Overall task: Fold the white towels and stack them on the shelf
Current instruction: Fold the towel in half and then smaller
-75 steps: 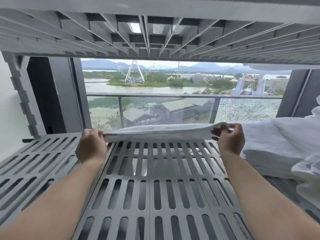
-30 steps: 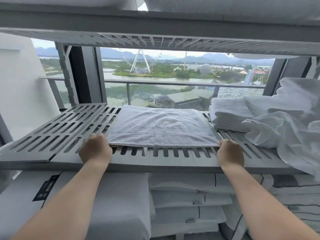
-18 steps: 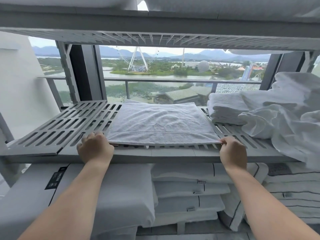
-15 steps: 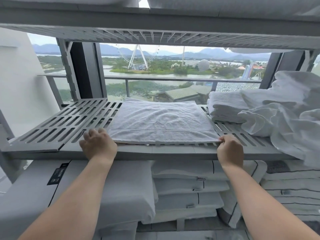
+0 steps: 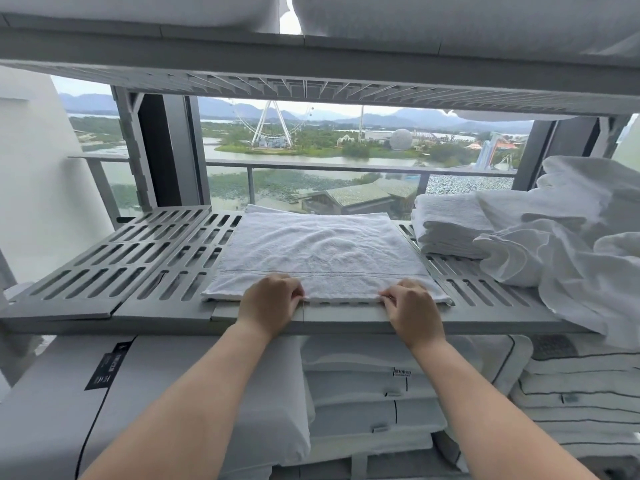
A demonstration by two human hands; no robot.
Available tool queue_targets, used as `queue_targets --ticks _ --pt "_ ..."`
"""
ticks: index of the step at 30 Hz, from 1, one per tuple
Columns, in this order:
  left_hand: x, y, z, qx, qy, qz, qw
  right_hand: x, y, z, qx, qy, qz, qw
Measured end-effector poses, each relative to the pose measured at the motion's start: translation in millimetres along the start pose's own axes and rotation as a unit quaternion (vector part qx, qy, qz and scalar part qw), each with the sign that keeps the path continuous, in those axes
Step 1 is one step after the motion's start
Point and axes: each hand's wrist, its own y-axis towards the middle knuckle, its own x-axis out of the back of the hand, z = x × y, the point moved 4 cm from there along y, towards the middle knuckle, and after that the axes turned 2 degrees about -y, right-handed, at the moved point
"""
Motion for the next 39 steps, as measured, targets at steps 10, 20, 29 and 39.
queue_targets --ticks 10,20,29,39 --pt "13 -23 -9 -0.103 0.01 0.016 0.995 17 -26 4 0.027 -0.058 -0.082 0.995" --pt "19 47 -20 -0.06 0.037 0.043 0.997 6 42 29 0.033 -0.05 0.035 0.998" --pt "-87 169 3 0.022 0.077 0.192 0.978 -95 160 13 0.037 -0.014 0.28 0.959" --pt "-116 216 77 0.317 0.171 0.369 0.857 -140 258 -80 -0.044 -0.085 0.195 0.976"
